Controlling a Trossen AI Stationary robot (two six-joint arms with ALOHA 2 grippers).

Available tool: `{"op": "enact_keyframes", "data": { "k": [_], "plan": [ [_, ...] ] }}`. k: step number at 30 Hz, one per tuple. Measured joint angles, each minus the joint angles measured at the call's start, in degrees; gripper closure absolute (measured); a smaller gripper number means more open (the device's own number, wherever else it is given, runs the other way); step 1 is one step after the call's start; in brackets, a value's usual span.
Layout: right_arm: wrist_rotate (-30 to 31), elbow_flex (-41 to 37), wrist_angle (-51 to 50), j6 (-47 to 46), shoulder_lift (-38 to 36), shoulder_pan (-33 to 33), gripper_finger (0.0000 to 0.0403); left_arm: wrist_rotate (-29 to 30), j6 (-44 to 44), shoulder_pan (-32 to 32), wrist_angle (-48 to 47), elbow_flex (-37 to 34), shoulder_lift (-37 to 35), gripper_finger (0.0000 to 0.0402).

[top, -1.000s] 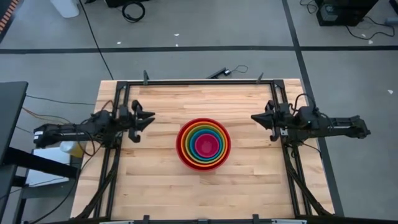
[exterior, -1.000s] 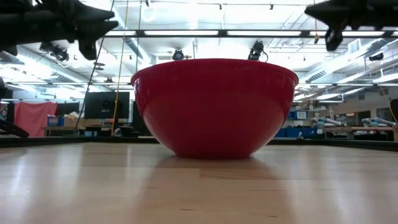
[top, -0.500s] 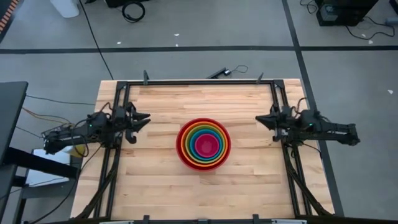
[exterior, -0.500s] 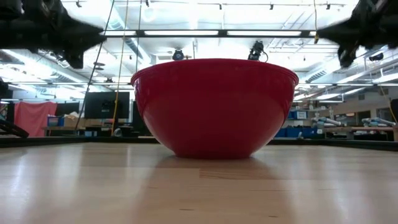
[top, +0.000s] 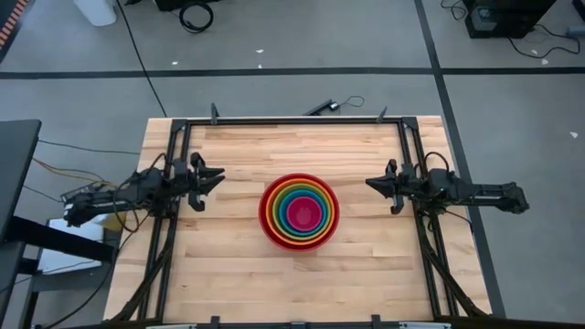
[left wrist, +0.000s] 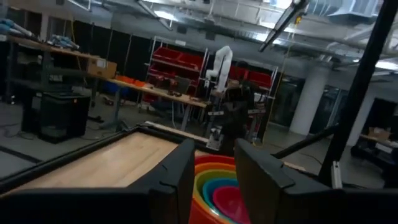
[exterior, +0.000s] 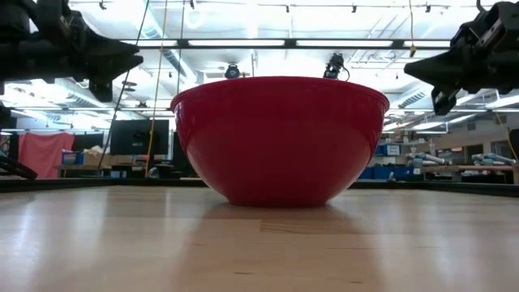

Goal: Nest bowls inside each other
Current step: Return to Home Position

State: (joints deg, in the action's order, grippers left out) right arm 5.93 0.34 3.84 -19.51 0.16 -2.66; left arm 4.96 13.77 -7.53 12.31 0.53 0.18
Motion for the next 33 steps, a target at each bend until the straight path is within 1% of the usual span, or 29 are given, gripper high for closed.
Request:
{"op": "enact_keyframes", "data": {
  "k": [3,6,8,10,12,14,16,18,19,26,30,33],
  "plan": [
    [-1.13,0.0,0.98,-0.51,-0.06,0.0,0.0398,0.1,-1.39,-0.02,-2.71,0.01,0.1,0.0285],
    [-3.06,0.0,1.36,-2.53,-0.06,0.0,0.0398,-0.07,-1.49,-0.02,-2.9,0.01,0.03,0.0285],
    [-2.94,0.0,1.24,-3.31,-0.05,0.0,0.0396,-2.06,-1.39,-0.02,-3.29,0.01,0.03,0.0285],
    [-0.86,0.0,1.24,-3.32,0.01,0.0,0.0395,-5.38,-2.24,-0.02,-5.84,1.06,0.05,0.0285],
    [2.74,0.0,1.22,-3.75,0.01,0.0,0.0394,-6.1,-4.44,-0.01,-8.55,3.08,0.07,0.0285],
    [5.37,0.0,1.16,-3.94,0.01,0.0,0.0392,-4.75,-5.83,-0.2,-9.22,3.54,0.01,0.0285],
    [6.48,0.0,0.68,-3.08,0.01,-0.02,0.039,-2.62,-5.69,-0.55,-9.08,2.68,0.17,0.0285],
    [6.48,0.0,0.34,-1.79,0.05,-0.02,0.0387,-1.07,-2.92,-1.03,-5.74,0.16,0.15,0.0285],
    [6.47,0.0,0.4,-1.26,0.04,-0.02,0.0386,-0.68,-1.55,-1.16,-6.32,-0.04,0.14,0.0285],
    [6.25,0.0,0.44,-0.98,0.05,-0.02,0.0385,-0.46,-2.79,-1.37,-6.12,-0.04,0.84,0.0285],
    [6.23,0.0,0.68,-1.17,0.05,-0.02,0.0384,-0.48,0.35,-1.37,-6.25,-0.04,0.95,0.0285],
    [6.23,0.0,0.76,-1.33,0.05,-0.02,0.0384,-0.46,0.73,-1.37,-6.63,-0.04,0.95,0.0285]
  ]
}}
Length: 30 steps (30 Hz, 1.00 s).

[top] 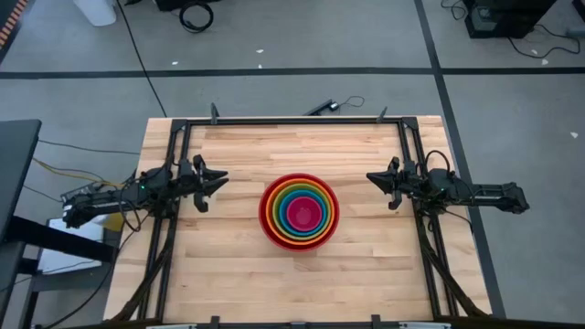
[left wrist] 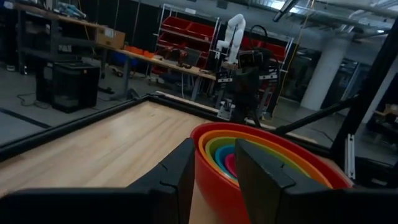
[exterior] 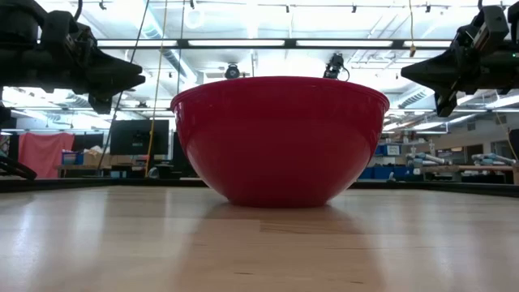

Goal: Nest bowls inside each other
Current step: Return to Home Position

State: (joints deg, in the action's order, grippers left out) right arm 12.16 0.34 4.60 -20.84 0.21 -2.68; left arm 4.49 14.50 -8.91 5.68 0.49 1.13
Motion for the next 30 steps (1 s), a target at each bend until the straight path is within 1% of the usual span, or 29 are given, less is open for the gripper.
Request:
{"op": "enact_keyframes", "data": {
  "k": [5,30],
  "plan": [
    [-0.02,0.0,0.02,0.0,0.0,0.0,0.0384,0.0,-1.65,0.0,0.01,-0.02,0.0,0.0285],
    [-0.17,0.0,0.02,0.0,0.0,0.0,0.0384,0.0,-1.84,0.02,0.02,-0.07,0.0,0.0285]
  ]
}}
